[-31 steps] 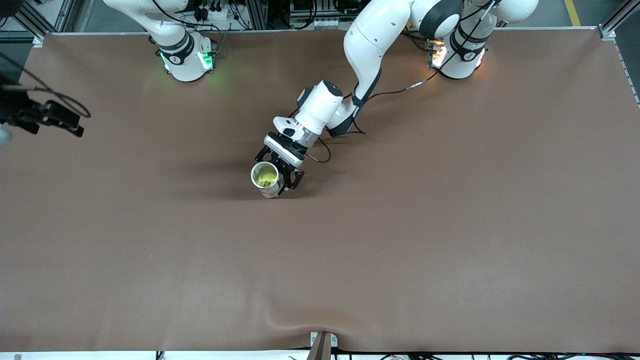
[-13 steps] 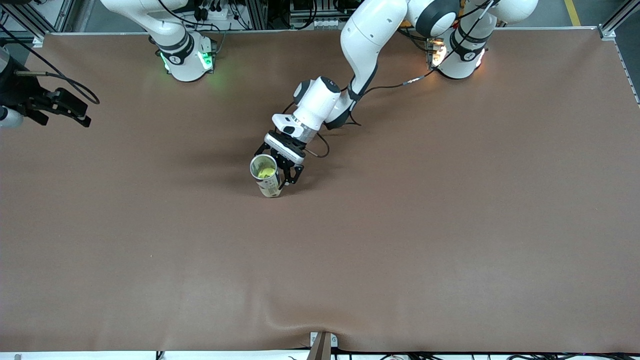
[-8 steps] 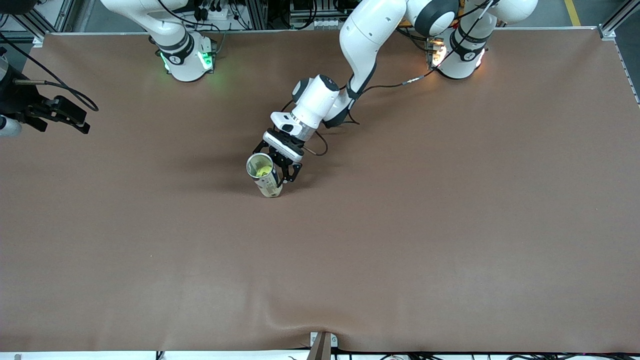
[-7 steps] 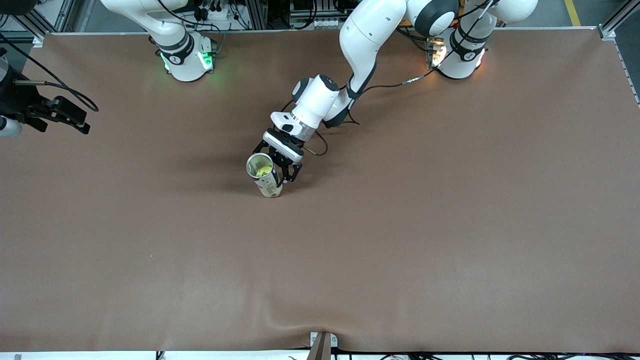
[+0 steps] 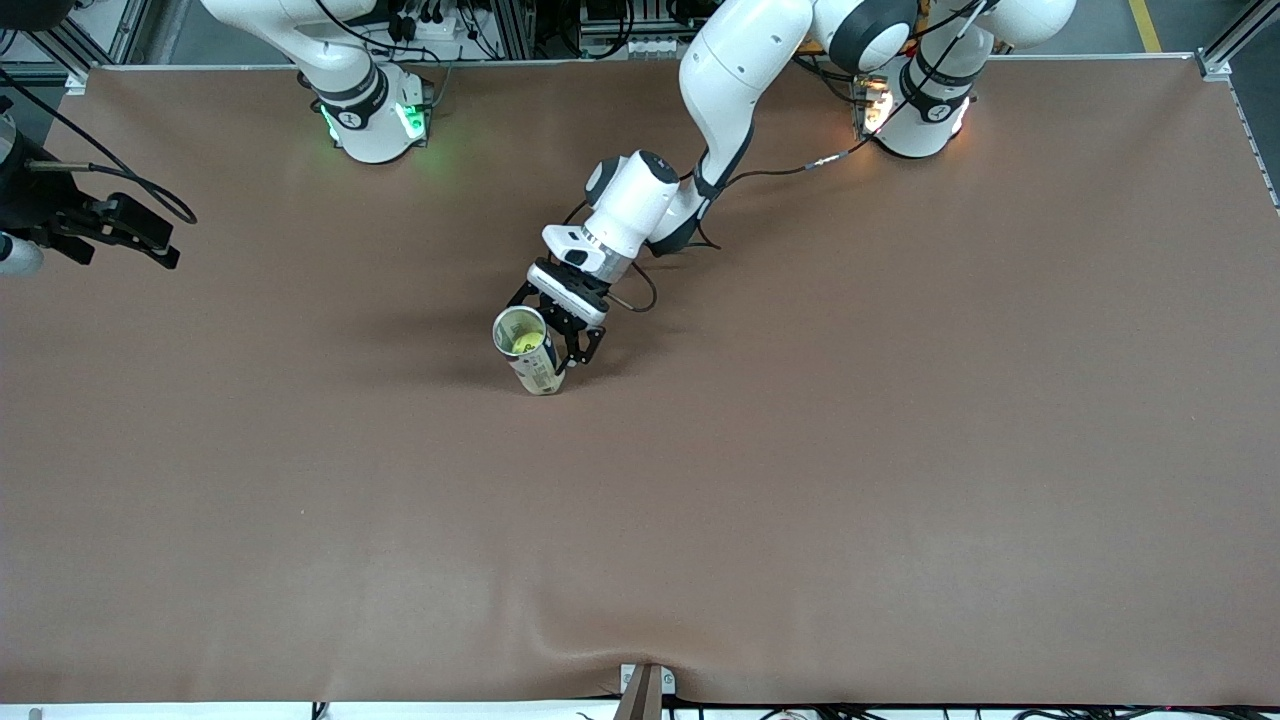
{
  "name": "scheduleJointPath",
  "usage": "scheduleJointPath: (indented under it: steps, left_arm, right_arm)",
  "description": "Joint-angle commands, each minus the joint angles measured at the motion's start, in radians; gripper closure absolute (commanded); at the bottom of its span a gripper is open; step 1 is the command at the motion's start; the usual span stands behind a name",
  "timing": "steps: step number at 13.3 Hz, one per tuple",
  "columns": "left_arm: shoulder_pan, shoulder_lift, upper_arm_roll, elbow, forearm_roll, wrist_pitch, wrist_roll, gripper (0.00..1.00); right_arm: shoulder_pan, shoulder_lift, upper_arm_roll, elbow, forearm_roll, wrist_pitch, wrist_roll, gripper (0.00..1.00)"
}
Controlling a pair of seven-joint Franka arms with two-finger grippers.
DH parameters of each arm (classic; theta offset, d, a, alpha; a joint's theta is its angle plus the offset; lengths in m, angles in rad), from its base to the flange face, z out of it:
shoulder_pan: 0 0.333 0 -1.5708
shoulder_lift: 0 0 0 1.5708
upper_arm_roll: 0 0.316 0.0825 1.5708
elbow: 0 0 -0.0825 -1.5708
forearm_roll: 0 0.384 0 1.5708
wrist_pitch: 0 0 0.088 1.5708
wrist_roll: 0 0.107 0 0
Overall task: Insert tennis ball vertically with right arm
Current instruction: 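Lower the upright can onto the table with the left gripper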
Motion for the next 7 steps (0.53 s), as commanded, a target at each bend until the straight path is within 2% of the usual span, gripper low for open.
scheduleJointPath:
  steps: [1, 7]
  left_arm:
    - [-0.009, -0.009, 0.012, -0.007, -0.022, -0.025, 0.010, 0.00]
    - [-0.002, -0.020, 0.017, -0.038, -0.014, -0.052, 0.011, 0.00]
  right_arm:
    - [-0.002, 0.012, 0.000, 0.026, 0.006, -0.018, -0.009, 0.00]
    - [-0.002, 0.010, 0.000, 0.026, 0.006, -0.020, -0.009, 0.00]
